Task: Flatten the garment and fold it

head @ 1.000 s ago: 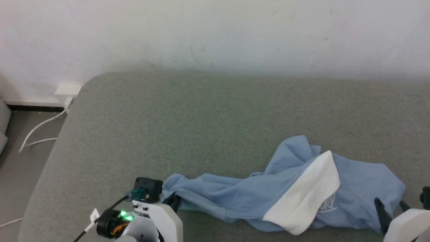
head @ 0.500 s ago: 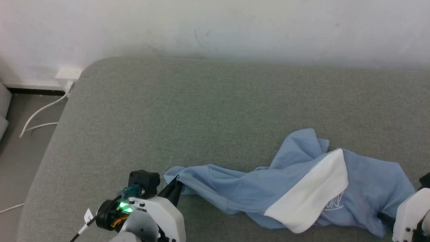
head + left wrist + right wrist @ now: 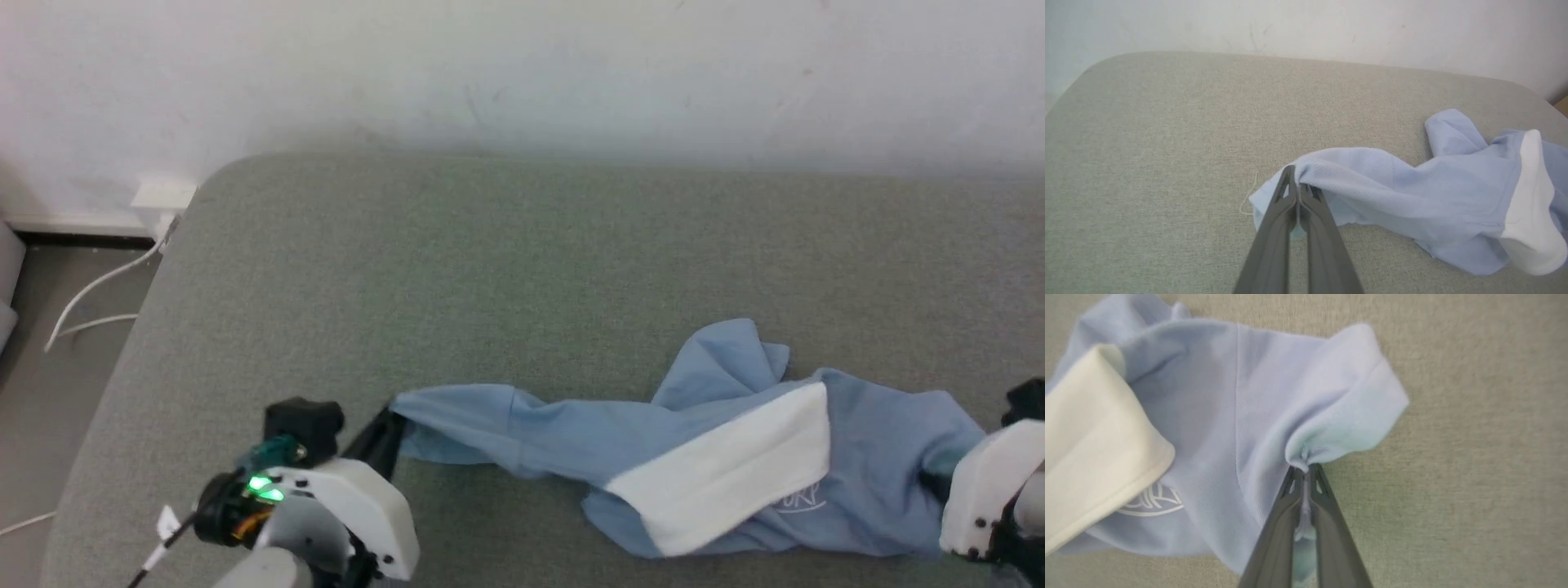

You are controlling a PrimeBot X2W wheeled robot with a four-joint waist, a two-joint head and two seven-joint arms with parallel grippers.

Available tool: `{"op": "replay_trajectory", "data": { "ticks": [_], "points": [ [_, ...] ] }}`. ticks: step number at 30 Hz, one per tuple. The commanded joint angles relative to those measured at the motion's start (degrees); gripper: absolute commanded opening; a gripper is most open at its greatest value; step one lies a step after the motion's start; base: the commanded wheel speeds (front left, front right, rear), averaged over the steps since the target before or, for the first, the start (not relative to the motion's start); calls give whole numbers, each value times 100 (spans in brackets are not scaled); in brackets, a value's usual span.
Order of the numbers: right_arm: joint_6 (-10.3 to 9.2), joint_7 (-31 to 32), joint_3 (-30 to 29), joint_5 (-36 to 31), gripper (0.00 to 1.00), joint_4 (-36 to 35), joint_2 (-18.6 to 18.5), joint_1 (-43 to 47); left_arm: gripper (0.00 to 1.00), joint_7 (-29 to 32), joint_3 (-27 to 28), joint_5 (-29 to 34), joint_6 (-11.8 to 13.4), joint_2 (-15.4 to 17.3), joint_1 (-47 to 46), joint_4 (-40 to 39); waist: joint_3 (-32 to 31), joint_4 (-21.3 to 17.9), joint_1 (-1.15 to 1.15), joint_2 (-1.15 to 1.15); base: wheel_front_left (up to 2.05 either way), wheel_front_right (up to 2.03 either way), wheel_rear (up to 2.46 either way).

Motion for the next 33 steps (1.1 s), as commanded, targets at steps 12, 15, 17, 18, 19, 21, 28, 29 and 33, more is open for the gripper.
{"op": "replay_trajectory", "data": {
  "ticks": [12, 15, 17, 18, 19, 21, 28, 29, 33],
  "points": [
    [-4, -771, 275, -227, 0, -1370, -618, -990, 0, -387, 1174, -82, -35, 607, -1194, -8, -540, -218, -1, 0, 0, 0, 0],
    [-4, -815, 390, -227, 0, -1188, -721, -1521, 0, -274, 1260, -175, -284, 568, -1822, 516, -488, -258, -1, 0, 0, 0, 0],
    [-4, -880, 473, -204, 0, -988, -749, -1974, 0, -197, 1246, -161, -427, 491, -2305, 958, -375, -305, -1, 0, 0, 0, 0],
    [-4, -916, 519, -202, 0, -843, -767, -2222, 0, -180, 1233, -133, -504, 450, -2569, 1214, -305, -335, -1, 0, 0, 0, 0],
    [-4, -950, 567, -195, 0, -675, -790, -2480, 0, -179, 1228, -110, -587, 397, -2849, 1500, -217, -366, -1, 0, 0, 0, 0],
    [-4, -1107, 605, -166, 0, -320, -813, -3035, 0, -214, 1197, -18, -741, 292, -3421, 2076, 6, -421, -1, 0, 0, 0, 0],
    [-4, -2136, 735, -233, 0, 823, -896, -5017, 0, -673, 1160, 418, -1033, -34, -5383, 3624, 1020, -616, -1, 0, 0, 0, 0],
    [-4, -2343, 745, -265, 0, 963, -888, -5287, 0, -774, 1172, 475, -1048, -63, -5638, 3768, 1147, -646, -1, 0, 0, 0, 0],
    [-4, -3254, 838, -463, 0, 1444, -906, -6327, 0, -1169, 1202, 715, -1091, -128, -6623, 4212, 1656, -743, -1, 0, 0, 0, 0]
  ]
}}
